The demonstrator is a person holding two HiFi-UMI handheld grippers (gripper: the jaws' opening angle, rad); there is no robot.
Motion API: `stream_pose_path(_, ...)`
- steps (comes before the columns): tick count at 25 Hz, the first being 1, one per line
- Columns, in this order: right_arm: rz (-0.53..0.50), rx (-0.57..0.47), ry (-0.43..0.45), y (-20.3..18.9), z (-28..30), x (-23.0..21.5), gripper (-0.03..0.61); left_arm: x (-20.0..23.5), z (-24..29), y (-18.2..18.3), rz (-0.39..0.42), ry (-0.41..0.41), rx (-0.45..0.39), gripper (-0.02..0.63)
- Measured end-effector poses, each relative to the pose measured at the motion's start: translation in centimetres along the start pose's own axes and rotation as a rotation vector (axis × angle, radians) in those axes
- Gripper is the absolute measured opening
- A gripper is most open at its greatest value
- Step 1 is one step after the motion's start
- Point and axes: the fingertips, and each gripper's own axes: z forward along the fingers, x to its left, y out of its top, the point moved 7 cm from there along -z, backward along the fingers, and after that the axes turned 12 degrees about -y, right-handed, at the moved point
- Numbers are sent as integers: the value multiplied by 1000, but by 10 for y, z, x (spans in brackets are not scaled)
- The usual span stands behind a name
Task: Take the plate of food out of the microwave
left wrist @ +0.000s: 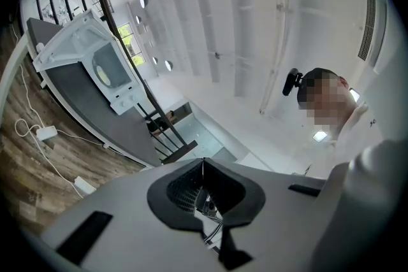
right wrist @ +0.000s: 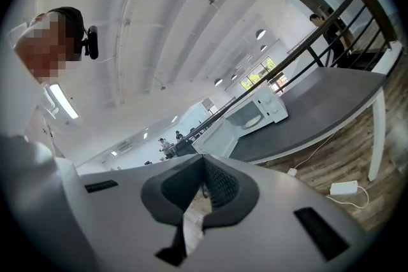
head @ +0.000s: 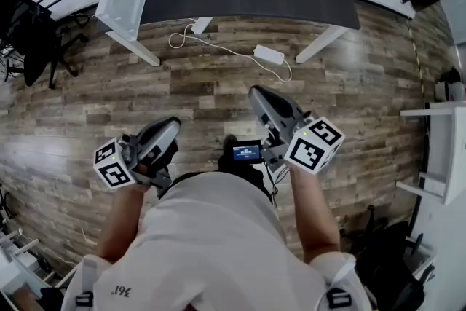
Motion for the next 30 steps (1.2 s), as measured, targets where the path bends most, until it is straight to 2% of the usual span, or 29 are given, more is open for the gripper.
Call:
stream_pose_path(7, -70, 37, -7, 17, 12, -34, -9, 24, 36, 11, 39, 39, -31, 6)
stream_pose_path(13, -68, 58, -8, 16, 30, -38, -9, 38, 33, 23, 56, 107, -39, 8)
stream_pose_path(18, -66, 55, -26, 18, 54, -42, -9, 66, 34, 44, 77, 110, -18, 8)
stream_pose_path(25, -70, 52, -61, 39, 125, -41, -9, 124, 42, 112, 132, 93, 33, 9)
stream_pose_path(30, -94, 63, -93, 66, 194, -41, -9, 173, 46, 173, 150, 103, 60, 48)
